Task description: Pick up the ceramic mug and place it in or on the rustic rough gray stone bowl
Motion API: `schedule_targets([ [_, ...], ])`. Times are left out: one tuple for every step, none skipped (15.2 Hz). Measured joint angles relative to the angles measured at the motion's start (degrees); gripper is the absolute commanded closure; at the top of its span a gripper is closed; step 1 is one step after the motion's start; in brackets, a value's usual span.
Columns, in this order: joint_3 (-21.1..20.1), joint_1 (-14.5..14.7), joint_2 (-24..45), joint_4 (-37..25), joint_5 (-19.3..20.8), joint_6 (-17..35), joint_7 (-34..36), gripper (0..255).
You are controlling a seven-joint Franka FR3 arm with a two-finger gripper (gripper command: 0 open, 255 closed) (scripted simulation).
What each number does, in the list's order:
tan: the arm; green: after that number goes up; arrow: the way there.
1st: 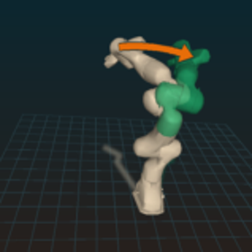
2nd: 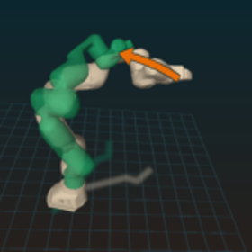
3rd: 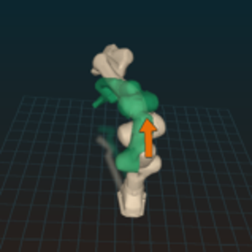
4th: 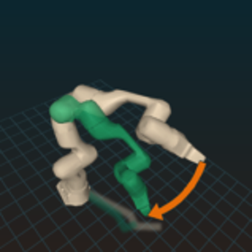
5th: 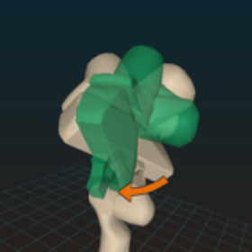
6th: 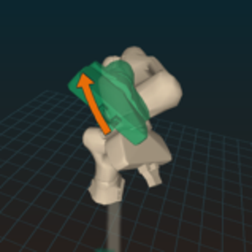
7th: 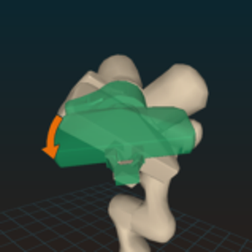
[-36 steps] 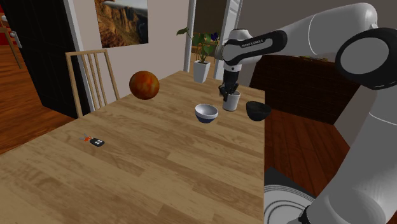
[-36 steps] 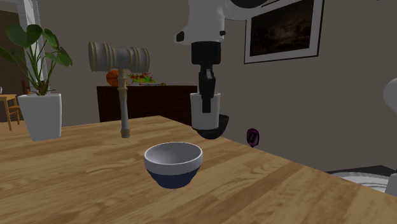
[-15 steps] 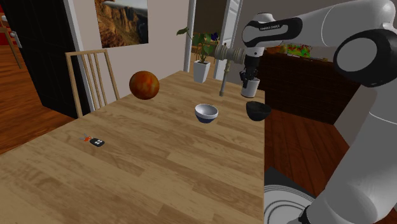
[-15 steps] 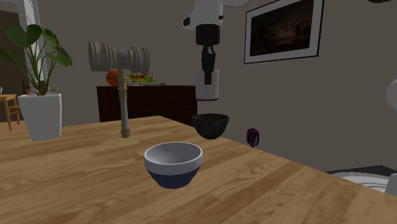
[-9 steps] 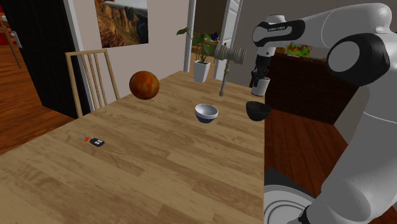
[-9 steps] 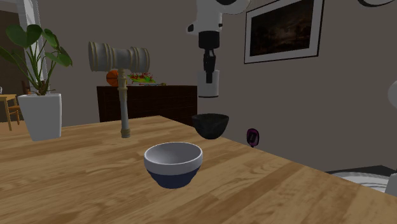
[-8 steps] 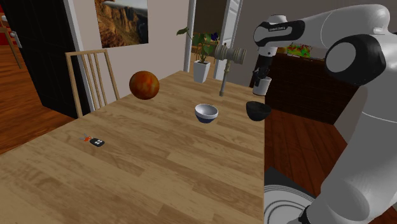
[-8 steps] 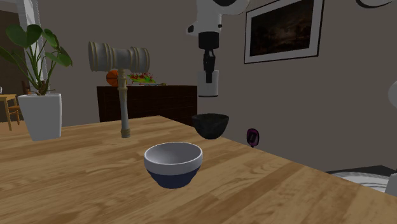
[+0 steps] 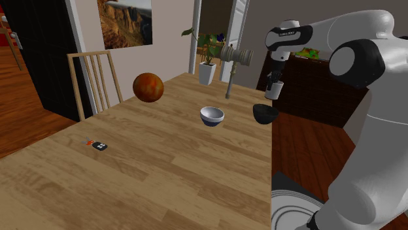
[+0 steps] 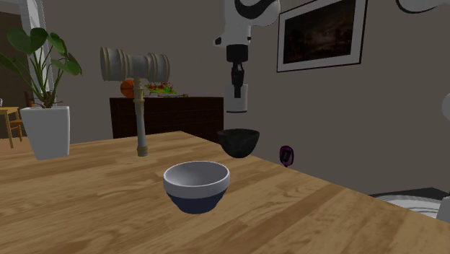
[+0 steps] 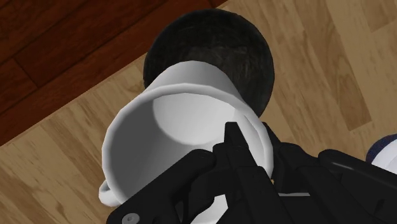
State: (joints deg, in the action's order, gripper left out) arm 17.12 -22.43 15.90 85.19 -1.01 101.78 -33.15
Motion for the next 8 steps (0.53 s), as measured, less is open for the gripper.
schedule_targets([
  [0.00,0.05,-0.24,1.16,0.06,0.93,0.02,255],
  [0.01,0.05,-0.26,2.03,0.07,1.79,0.00,255],
  [-0.03,0.09,-0.16,2.68,0.05,2.52,0.06,255],
  [-0.02,0.10,-0.26,3.69,0.07,3.42,0.05,255],
  [-0.03,0.11,-0.18,4.34,0.05,4.16,0.05,255],
  [-0.05,0.11,-0.04,4.94,0.01,4.89,0.06,255],
  [-0.08,0.15,0.03,5.57,-0.01,5.59,0.12,255],
  [-0.12,0.21,0.09,6.32,-0.02,6.39,0.21,255],
])
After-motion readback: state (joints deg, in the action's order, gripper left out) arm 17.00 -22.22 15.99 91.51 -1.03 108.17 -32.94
